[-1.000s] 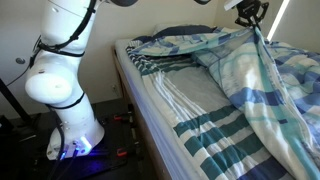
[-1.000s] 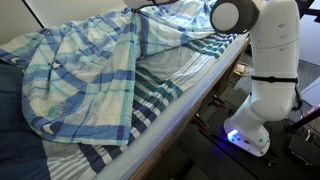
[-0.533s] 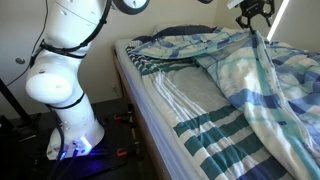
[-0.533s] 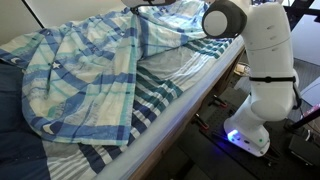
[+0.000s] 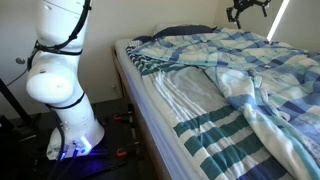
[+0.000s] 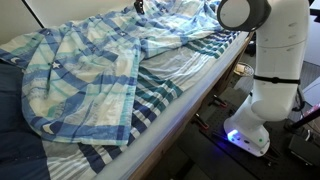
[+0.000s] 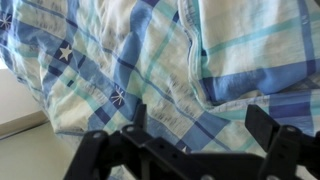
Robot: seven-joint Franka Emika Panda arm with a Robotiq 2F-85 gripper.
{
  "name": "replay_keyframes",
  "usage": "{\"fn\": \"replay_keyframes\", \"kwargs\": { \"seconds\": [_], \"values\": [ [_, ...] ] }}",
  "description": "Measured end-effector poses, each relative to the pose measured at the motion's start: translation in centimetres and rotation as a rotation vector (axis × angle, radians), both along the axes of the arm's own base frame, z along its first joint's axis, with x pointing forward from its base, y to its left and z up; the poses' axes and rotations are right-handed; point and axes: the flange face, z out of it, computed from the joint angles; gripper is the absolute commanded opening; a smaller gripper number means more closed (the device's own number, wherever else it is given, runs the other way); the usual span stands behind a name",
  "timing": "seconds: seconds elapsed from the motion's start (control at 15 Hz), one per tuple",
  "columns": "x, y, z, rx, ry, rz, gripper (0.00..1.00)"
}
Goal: Take the top bedding off the bed
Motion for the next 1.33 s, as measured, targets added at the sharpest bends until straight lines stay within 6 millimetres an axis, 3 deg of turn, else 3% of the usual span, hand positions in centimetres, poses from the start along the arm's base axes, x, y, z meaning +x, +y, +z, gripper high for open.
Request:
{"fn": "replay_keyframes", "kwargs": {
  "seconds": [0.53, 0.87, 1.33],
  "values": [
    [-8.4, 2.7, -2.2, 0.07, 0.15, -0.054, 1.0],
    [-13.2, 2.6, -1.6, 0.124, 0.138, -0.137, 1.0],
    [-19.9, 3.5, -1.2, 0.159, 0.171, -0.106, 1.0]
  ]
}}
